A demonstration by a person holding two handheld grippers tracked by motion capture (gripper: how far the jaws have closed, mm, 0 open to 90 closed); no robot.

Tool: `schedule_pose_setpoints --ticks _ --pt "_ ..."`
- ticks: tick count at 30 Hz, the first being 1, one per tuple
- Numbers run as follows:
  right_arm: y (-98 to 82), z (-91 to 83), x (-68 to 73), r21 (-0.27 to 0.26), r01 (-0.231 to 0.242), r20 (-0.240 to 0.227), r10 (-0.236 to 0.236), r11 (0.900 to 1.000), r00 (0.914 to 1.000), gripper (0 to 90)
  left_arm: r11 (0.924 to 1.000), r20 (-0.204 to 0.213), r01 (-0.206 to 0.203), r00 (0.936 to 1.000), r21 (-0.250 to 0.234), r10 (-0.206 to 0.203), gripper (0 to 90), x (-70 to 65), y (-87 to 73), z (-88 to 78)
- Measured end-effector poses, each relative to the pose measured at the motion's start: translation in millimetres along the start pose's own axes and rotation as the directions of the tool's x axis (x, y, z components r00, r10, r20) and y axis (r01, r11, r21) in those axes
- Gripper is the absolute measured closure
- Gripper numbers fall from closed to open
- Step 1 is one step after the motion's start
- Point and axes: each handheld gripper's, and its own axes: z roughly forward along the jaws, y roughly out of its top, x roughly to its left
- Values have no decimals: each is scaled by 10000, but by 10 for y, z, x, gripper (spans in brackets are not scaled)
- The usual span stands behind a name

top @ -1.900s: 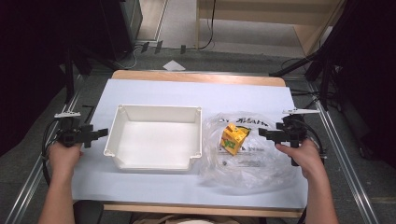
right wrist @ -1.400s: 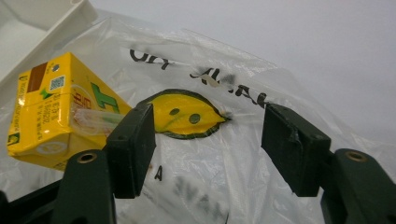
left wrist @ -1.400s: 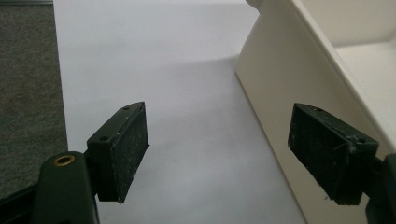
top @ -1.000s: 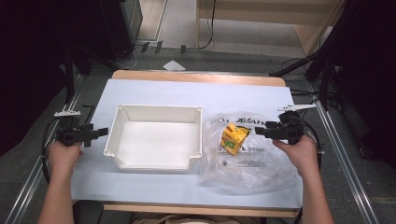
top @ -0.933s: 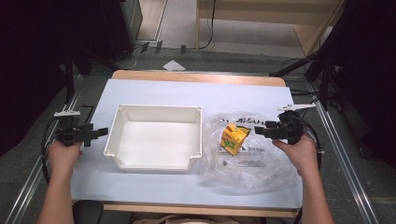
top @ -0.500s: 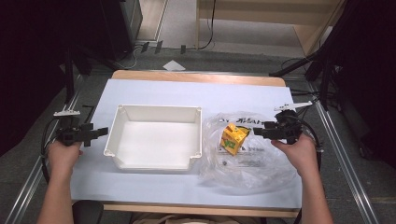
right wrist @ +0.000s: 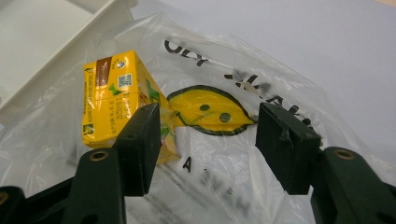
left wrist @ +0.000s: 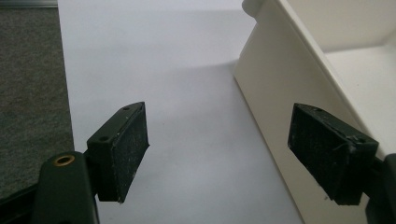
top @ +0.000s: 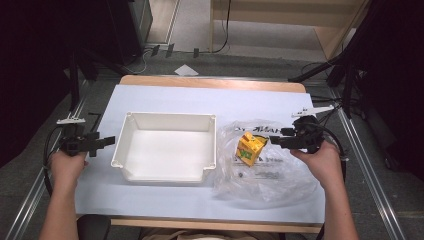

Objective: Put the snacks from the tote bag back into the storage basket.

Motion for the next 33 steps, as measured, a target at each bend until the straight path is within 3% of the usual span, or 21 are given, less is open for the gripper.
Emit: schedule_pose_setpoints --ticks 14,33 --pt "86 -86 147 -118 302 -249 -305 9995 9992 421 10000 11 -42 10000 68 41 214 -5 11 -1" --pt "156 -6 381 41 983 -436 -980 9951 9942 404 10000 -36 -34 10000 65 34 214 2 18 -14"
